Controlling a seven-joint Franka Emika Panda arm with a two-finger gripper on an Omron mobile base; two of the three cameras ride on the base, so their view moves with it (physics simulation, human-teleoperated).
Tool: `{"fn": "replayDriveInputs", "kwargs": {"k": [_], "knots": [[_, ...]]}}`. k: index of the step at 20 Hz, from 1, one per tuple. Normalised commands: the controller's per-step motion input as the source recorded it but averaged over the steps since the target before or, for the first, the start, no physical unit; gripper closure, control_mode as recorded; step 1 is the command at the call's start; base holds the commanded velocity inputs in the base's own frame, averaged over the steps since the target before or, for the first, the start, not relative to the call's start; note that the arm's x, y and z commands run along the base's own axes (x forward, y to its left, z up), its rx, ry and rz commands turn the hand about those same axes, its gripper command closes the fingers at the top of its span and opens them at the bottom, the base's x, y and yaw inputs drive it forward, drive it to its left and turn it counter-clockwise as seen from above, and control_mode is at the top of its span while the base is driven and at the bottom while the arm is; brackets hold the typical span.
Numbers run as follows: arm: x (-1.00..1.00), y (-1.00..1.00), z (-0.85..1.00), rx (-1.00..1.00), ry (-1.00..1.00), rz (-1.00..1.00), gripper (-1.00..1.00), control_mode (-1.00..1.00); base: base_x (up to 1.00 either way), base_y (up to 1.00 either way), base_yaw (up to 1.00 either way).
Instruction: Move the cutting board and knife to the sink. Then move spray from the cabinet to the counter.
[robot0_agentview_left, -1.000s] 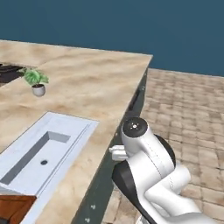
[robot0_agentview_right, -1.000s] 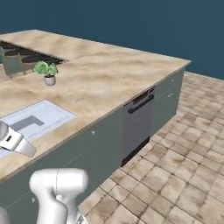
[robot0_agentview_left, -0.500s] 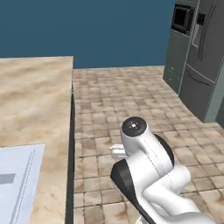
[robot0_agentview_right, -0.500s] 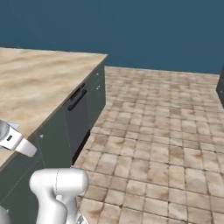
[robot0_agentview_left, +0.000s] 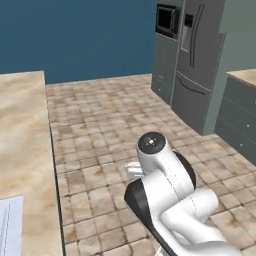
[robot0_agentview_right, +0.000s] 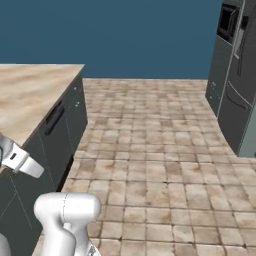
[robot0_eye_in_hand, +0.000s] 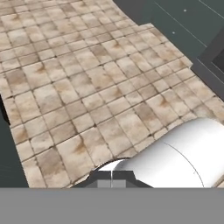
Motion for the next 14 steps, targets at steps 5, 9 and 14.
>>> {"fn": "replayDriveInputs", "kwargs": {"k": [5,9,14], "knots": [[0.0,0.0,0.0,0.0,0.0,0.0,1.0,1.0,0.67,-0.06,0.0],[0.0,0.0,0.0,0.0,0.0,0.0,1.0,1.0,0.74,-0.02,0.0],[0.0,0.0,0.0,0.0,0.0,0.0,1.0,1.0,0.7,-0.11,-0.02]]}}
